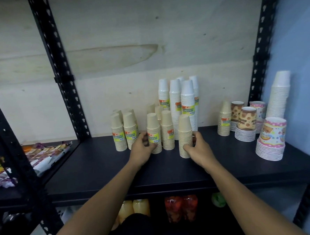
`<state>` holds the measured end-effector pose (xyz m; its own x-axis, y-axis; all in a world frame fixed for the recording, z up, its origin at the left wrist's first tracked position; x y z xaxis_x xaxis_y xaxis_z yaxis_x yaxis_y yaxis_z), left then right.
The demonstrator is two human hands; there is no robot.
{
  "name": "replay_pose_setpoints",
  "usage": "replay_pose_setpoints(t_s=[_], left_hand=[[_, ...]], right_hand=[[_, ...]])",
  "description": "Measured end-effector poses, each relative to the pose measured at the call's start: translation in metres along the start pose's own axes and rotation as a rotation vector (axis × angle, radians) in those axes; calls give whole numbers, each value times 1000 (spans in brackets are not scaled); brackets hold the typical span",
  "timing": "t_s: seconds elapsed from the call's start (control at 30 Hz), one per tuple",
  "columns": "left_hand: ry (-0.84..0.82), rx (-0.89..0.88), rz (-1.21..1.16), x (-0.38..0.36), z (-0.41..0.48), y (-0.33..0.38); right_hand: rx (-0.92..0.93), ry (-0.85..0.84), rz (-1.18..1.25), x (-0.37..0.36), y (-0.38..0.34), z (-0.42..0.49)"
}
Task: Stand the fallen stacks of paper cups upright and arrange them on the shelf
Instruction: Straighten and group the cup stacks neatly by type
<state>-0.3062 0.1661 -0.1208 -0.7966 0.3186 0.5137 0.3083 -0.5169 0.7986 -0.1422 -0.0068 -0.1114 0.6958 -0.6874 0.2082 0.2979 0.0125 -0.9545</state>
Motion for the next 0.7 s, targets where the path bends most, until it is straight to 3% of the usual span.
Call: replay_pose_setpoints(t_s=[0.2, 0.43, 0.7], left_hand=[[53, -40, -27, 18, -10, -8], [221, -18, 2, 96, -33, -40], [260, 23, 54, 138, -26, -73]], right_hand=[[83, -48, 22, -22, -17, -11], [137, -155, 29, -99, -43, -14], [134, -94, 57, -167, -42, -6]])
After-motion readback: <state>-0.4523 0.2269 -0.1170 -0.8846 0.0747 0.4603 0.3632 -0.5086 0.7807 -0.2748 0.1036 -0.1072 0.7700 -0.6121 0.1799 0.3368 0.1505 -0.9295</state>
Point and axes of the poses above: each hand's wrist, its own z-axis towards the middle knuckle, its own x-axis out of the back of the hand, y = z × x, the point moved 4 cm from there along z, towards the middle knuckle, and after that the axes turned 13 degrees about z, right-handed, at the moved point
